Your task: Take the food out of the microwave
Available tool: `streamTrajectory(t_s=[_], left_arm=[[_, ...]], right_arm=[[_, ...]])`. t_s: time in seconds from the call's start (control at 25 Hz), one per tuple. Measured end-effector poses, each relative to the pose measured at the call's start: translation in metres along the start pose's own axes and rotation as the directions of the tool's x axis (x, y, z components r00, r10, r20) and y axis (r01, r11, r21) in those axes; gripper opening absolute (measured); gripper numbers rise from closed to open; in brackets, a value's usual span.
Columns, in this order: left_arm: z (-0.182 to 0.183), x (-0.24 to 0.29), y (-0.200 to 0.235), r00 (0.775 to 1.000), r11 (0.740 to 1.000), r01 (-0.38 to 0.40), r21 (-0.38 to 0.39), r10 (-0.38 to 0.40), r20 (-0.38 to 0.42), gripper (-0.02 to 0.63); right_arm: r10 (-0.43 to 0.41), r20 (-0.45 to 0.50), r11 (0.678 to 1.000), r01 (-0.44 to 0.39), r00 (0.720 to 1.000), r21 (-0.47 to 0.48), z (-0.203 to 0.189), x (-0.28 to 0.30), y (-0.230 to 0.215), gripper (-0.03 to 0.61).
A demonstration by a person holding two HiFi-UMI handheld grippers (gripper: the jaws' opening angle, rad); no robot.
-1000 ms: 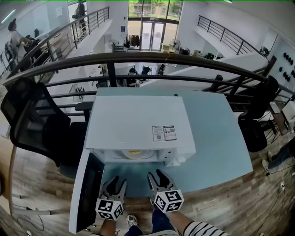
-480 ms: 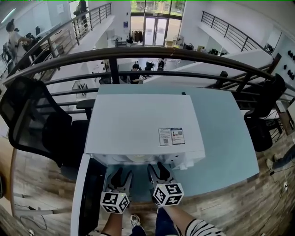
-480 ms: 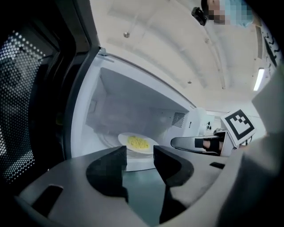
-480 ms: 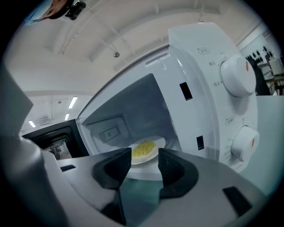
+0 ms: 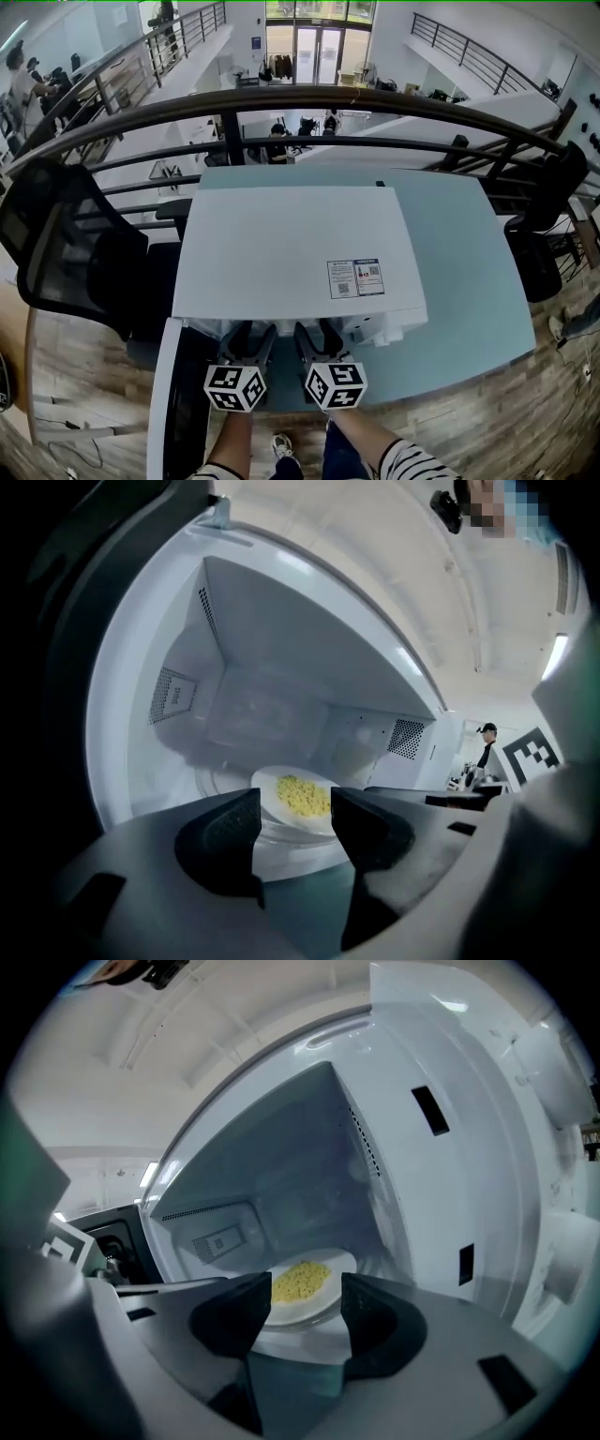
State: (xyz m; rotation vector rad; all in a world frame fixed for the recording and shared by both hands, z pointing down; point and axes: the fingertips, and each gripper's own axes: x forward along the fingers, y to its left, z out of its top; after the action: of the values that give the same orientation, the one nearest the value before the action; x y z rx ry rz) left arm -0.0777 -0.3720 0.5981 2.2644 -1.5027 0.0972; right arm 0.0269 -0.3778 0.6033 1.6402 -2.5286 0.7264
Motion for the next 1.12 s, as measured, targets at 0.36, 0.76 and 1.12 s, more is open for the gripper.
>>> streamTrajectory(t_s=[0.36,0.76,1.12], left_arm=[[-0.005,0.02,0.01,0.998,0.998,0.0,-0.057,-0.003,-0.06,0.215],[-0.008,0.032,0.012,0.994,0.998,-0.001,-0.065,-0.006,-0.109,0.227],[-0.01,0.033,0.014,0.993,0.999,-0.023,-0.043,0.018,-0.117,0.225]], right_arm=[[-0.047,-0.006,0.999,0.047,0.999,-0.01,0.003,0.021,-0.006,0.23],[-0.136,-0.044,0.991,0.136,0.99,0.012,-0.008,0.027,-0.015,0.233],[-0.111,-0.037,0.993,0.112,0.993,0.022,-0.009,0.027,-0.015,0.233]])
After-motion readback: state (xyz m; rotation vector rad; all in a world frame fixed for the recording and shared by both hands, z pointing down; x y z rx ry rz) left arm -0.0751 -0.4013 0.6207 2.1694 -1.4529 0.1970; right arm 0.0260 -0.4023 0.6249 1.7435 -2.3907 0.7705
